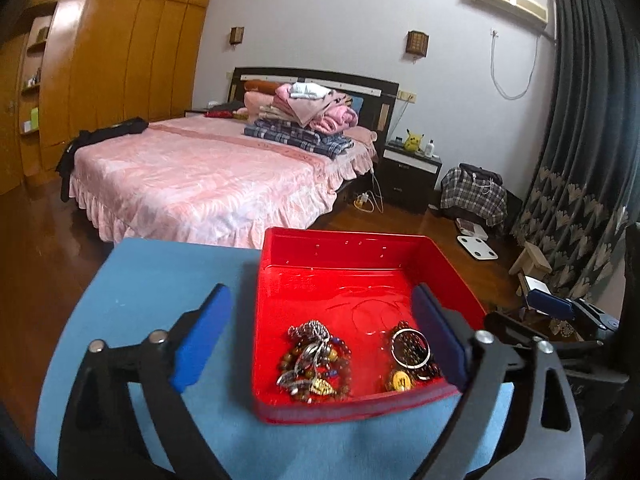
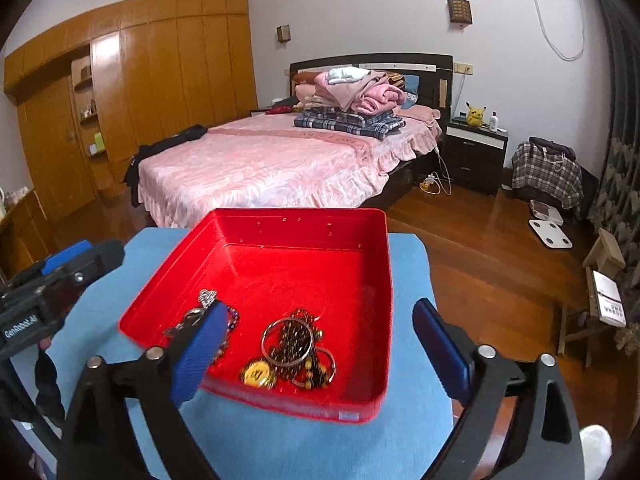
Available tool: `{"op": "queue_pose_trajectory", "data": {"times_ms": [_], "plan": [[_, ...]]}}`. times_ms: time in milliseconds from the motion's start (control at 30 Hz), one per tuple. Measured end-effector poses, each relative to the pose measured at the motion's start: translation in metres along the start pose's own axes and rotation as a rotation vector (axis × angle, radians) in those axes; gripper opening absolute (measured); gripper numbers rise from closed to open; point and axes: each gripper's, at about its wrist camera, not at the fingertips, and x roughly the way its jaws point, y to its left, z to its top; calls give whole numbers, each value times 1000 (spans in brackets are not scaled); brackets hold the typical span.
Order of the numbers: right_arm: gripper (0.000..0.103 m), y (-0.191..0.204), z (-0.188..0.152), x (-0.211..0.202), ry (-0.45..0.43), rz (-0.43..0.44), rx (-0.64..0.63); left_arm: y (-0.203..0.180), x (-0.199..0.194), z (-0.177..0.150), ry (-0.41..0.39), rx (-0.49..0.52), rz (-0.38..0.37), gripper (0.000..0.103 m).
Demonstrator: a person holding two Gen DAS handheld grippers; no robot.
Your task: Organize jewelry
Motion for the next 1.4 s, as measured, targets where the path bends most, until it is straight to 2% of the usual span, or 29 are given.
{"op": "queue_pose_trajectory", "data": {"times_ms": [100, 467, 700, 1033, 1400], "plan": [[97, -2, -6, -17, -13, 36, 27, -2, -19, -5, -19, 7, 12, 96], [97, 10, -22, -79, -57, 91, 26, -8, -87, -23, -67, 10, 37, 97], [97, 19, -23, -115, -99, 113, 5, -21, -122, -29, -87, 53, 47, 97], [97, 26, -25, -156, -166, 104, -19, -37, -156, -31, -130, 99, 77, 97], [97, 28, -25, -174, -187, 115, -33, -46, -178, -30, -166, 114, 88, 97]]}}
